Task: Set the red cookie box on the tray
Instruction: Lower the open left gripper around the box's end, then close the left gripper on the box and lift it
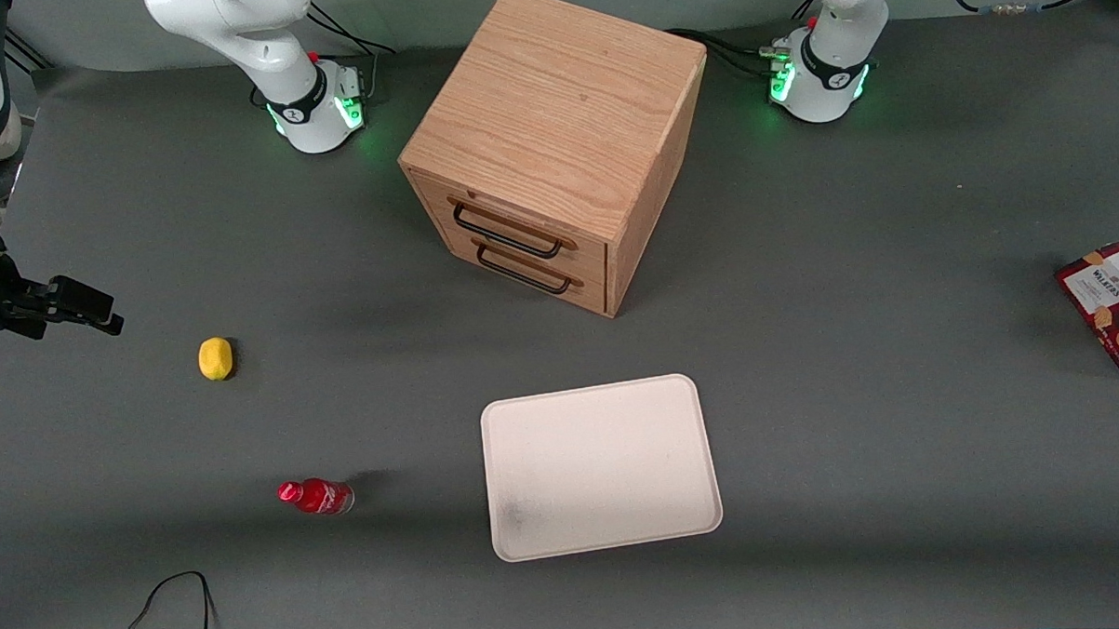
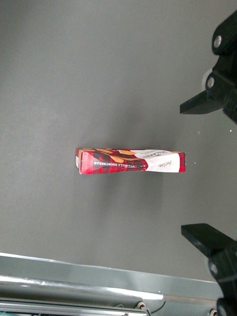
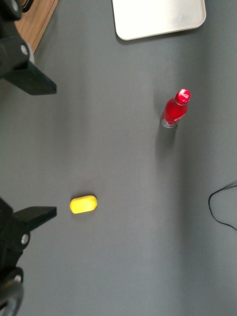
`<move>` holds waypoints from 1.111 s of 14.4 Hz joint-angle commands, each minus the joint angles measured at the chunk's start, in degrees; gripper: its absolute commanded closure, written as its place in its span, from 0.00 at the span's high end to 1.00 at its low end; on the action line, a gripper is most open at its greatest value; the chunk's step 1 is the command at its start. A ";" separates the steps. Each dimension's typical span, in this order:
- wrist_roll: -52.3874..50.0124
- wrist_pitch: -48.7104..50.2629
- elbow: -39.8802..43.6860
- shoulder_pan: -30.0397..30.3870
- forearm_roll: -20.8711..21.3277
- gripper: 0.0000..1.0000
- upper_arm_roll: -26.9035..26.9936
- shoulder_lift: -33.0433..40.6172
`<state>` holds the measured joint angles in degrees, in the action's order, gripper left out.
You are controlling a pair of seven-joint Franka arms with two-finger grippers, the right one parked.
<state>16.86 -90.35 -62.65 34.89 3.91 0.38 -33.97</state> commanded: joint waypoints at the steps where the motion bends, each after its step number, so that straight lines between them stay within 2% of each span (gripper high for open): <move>1: -0.86 -3.41 -3.15 0.71 -1.18 0.98 -0.46 -0.05; 9: -1.04 -25.82 -24.25 2.90 -1.71 0.97 -0.29 2.59; 16: -2.44 -39.01 -35.60 2.99 -2.94 0.94 -0.46 3.12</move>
<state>15.76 -125.98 -92.35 37.80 1.47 0.30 -34.16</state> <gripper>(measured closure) 0.048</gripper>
